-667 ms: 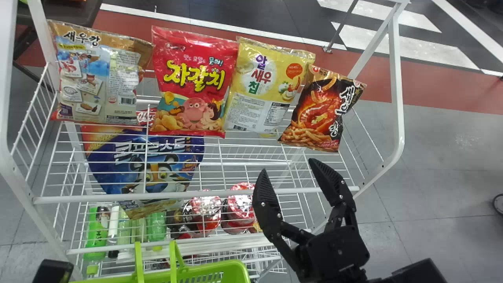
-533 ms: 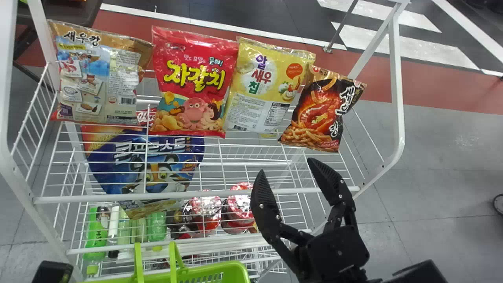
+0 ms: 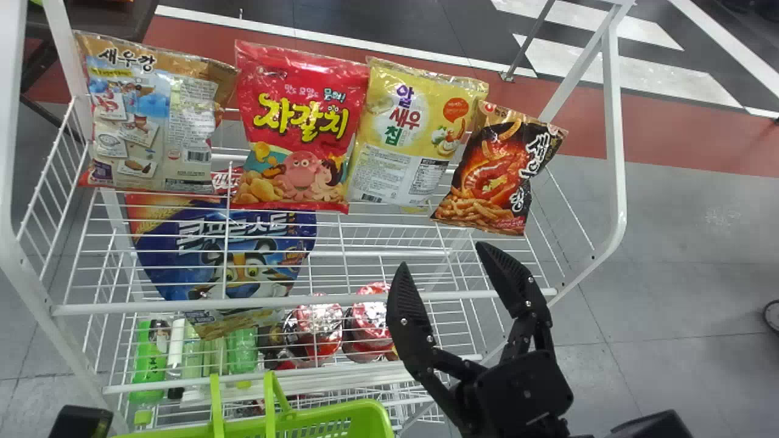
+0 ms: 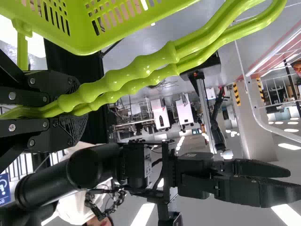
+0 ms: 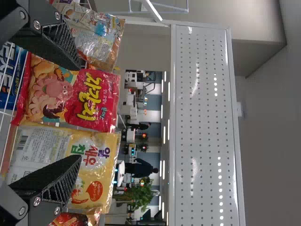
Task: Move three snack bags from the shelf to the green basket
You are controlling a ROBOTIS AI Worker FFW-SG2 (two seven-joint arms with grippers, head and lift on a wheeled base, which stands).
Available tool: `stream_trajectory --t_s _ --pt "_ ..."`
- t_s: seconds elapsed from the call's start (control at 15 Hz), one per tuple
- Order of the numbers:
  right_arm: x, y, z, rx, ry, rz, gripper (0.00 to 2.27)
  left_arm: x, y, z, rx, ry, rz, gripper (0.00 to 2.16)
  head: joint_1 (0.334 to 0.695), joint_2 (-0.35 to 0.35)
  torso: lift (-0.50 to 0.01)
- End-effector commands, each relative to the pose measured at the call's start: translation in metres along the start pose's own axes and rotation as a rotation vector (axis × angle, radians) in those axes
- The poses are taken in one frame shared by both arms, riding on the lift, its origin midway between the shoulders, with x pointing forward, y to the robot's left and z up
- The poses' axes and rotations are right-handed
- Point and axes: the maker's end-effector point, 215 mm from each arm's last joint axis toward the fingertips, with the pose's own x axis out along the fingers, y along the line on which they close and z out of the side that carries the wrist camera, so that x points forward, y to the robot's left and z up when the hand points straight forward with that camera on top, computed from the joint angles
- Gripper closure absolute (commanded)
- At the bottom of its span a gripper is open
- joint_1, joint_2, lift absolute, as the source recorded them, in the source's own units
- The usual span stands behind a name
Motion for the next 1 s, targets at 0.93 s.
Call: stream_trajectory --t_s 0.93 --pt "0.155 0.107 -0.099 0.140 0.204 0.189 0.17 0.011 -0.011 -0.011 0.030 0.034 -0.028 1.46 0.695 -0.211 -0.047"
